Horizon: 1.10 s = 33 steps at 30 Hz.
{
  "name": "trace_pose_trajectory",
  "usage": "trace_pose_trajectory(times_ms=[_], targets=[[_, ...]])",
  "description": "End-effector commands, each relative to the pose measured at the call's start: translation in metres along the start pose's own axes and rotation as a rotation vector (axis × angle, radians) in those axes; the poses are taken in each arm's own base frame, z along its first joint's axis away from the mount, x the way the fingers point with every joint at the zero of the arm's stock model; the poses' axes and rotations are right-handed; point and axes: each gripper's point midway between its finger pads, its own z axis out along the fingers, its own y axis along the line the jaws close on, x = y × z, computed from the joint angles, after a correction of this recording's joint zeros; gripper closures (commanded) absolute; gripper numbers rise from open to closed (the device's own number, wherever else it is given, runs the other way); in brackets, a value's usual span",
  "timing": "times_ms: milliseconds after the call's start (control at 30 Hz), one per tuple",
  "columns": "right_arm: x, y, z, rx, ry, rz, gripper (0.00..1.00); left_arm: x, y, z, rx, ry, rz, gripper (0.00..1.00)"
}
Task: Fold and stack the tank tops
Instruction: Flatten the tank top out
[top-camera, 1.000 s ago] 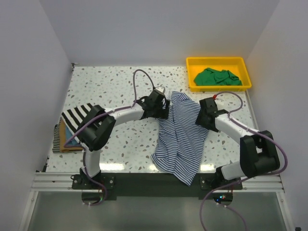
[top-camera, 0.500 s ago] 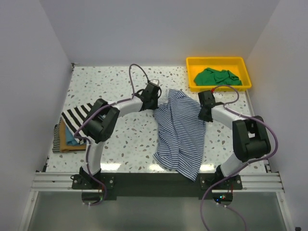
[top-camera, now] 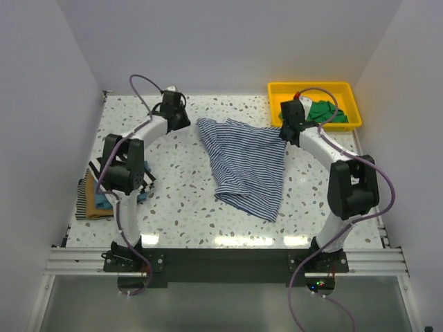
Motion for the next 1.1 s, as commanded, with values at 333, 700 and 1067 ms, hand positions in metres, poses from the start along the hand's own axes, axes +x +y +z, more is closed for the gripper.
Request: trace_pose_trajectory(times_ms=[333, 700, 1067], targets=[[-0.009, -0.031, -0.046, 0.049, 0.008, 0.019, 0.34, 0.048, -0.103, -0.138, 0.138, -0.075, 0.329, 0.25], [0.112, -0.041, -0.127, -0.238, 0.129, 0.192, 0.50, 0.203, -0.164, -0.199, 0.133, 0.038, 0.961, 0.27], [0.183, -0.046, -0.136, -0.221, 0.236, 0.182, 0.62, 0.245, -0.190, -0.194, 0.172, 0.031, 1.103, 0.29]])
